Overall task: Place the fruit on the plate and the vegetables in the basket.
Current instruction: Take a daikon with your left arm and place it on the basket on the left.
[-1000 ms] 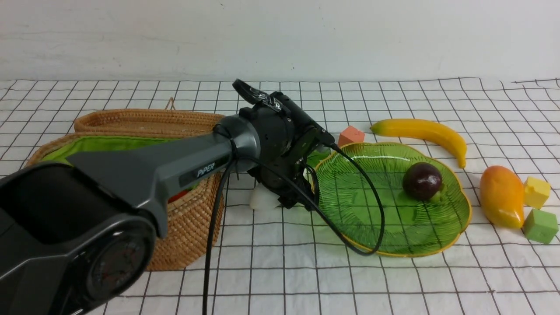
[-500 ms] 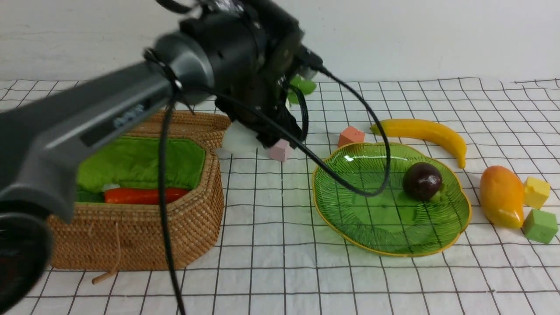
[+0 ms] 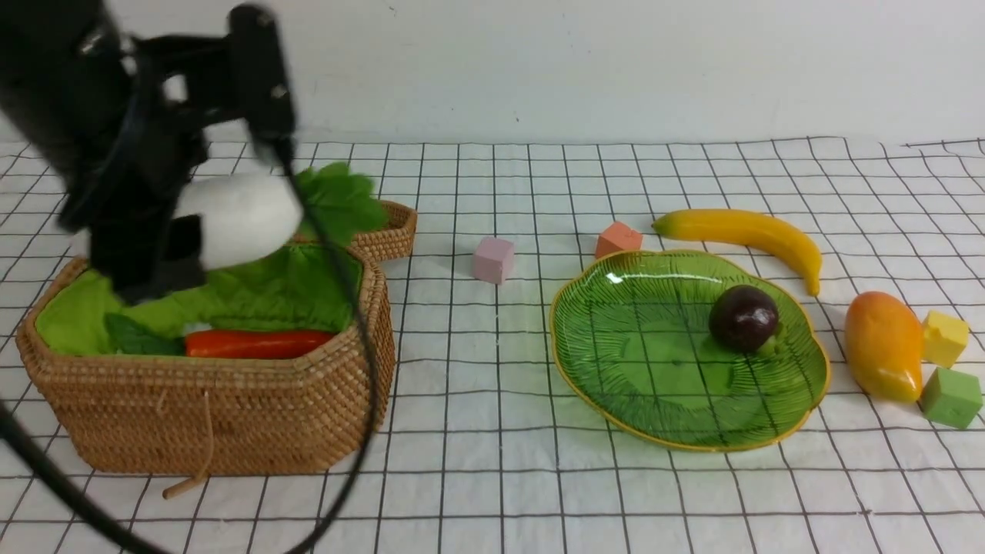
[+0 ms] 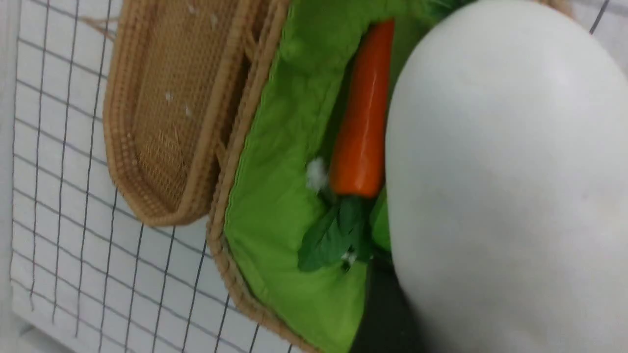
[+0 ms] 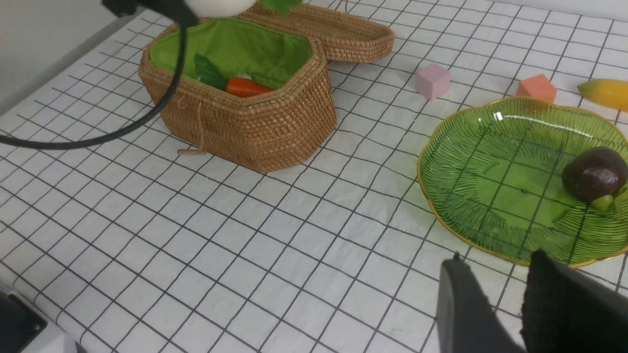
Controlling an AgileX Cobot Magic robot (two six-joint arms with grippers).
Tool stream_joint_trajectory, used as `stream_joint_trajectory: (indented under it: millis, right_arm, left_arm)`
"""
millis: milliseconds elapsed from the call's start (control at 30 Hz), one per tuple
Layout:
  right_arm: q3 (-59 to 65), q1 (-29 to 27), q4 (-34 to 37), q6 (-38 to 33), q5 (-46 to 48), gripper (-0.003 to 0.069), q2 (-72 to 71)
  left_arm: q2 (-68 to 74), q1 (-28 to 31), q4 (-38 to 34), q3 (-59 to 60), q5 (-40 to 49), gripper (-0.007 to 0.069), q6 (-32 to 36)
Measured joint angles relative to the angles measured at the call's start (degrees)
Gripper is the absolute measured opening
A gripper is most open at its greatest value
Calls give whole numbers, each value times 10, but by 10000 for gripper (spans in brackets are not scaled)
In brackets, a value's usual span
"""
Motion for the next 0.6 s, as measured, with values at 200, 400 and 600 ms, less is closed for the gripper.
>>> stream_joint_trajectory:
  millis: [200,400,600]
  right_arm:
    - [0,0,30,-57,-9,214,0]
    - [0,0,68,-88,-17,219,0]
    - [0,0,75,-90,-17,227,0]
  left_arm:
    - [-3,74,6,122,-134,463,91]
    - [8,77,-2,144,-208,463,63]
    - [5,77,4,144,-216,557,-3]
